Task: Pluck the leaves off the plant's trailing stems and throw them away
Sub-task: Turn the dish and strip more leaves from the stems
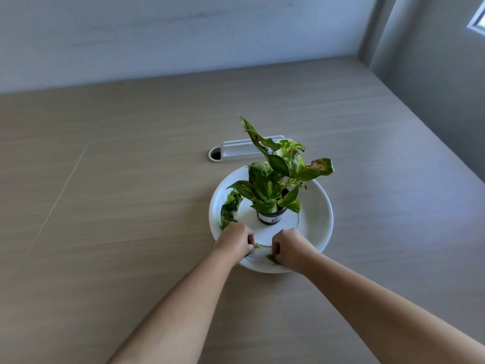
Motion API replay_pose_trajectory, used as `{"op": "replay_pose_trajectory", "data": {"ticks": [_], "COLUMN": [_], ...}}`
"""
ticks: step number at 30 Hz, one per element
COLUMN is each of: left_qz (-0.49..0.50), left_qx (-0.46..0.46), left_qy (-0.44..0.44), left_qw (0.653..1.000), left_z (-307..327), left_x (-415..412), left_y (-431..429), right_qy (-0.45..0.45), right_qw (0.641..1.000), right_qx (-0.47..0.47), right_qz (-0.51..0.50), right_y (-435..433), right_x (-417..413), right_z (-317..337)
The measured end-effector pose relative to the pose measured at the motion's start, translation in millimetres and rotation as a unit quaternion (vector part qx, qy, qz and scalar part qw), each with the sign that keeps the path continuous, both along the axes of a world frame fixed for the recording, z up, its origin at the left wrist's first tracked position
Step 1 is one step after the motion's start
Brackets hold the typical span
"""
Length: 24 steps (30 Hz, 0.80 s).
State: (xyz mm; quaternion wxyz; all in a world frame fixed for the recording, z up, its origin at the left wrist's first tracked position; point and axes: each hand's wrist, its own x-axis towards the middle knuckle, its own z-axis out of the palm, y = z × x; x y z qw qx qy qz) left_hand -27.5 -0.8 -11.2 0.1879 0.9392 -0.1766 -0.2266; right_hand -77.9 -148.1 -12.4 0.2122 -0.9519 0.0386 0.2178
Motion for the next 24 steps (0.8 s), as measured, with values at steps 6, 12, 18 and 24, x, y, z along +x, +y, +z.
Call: {"op": "replay_pose_trajectory", "data": {"ticks": [6,12,18,24], "left_qz": [0.146,0.170,0.148,0.052], "left_qx": [-0.116,-0.145,-0.162,-0.185], "left_qy": [-0.003,0.009,0.016,0.048], "left_qw": [0.982,0.975,0.975,0.980], "left_z": [15.4,25.1,44.2,60.1], "left_x": [1.4,-10.8,-51.7,-140.7], "left_y": [12.4,11.6,-27.7,-155.0], "right_qy": [-0.039,-0.070,-0.120,-0.143], "right_qw": [0.993,0.977,0.960,0.937], "right_qx": [0.077,0.136,0.162,0.134], "right_qz": [-0.075,-0.146,-0.193,-0.290], "right_y": [-10.5,-29.9,-69.6,-186.4], "right_x": [-3.2,-11.5,-58.2,-172.6], "right_z": [8.3,24.2,43.8,64.5]}}
